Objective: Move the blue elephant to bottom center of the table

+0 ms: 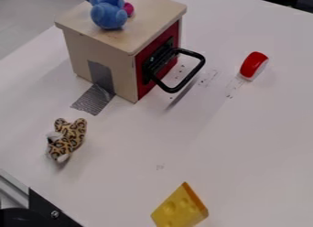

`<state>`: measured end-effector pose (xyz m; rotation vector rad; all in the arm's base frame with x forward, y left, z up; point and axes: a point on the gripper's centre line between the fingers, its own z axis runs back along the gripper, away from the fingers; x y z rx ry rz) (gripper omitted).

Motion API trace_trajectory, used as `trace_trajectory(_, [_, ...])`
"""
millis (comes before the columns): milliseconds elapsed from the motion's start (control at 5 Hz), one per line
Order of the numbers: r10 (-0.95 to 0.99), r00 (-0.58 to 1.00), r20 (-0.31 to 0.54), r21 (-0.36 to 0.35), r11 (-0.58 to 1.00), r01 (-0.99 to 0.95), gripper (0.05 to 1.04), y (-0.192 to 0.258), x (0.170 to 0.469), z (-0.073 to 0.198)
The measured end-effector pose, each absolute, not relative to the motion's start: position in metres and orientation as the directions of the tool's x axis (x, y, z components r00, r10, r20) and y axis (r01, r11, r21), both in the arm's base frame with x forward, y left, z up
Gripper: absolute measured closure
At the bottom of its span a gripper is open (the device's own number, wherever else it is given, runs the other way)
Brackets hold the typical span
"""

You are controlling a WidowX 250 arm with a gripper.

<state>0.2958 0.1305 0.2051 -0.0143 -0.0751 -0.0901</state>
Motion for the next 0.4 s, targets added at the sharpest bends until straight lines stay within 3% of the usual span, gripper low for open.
trace_trajectory(400, [-0.128,0.991,0.033,-0.025,0.991,0.129,0.085,0.113,0.302,0.178])
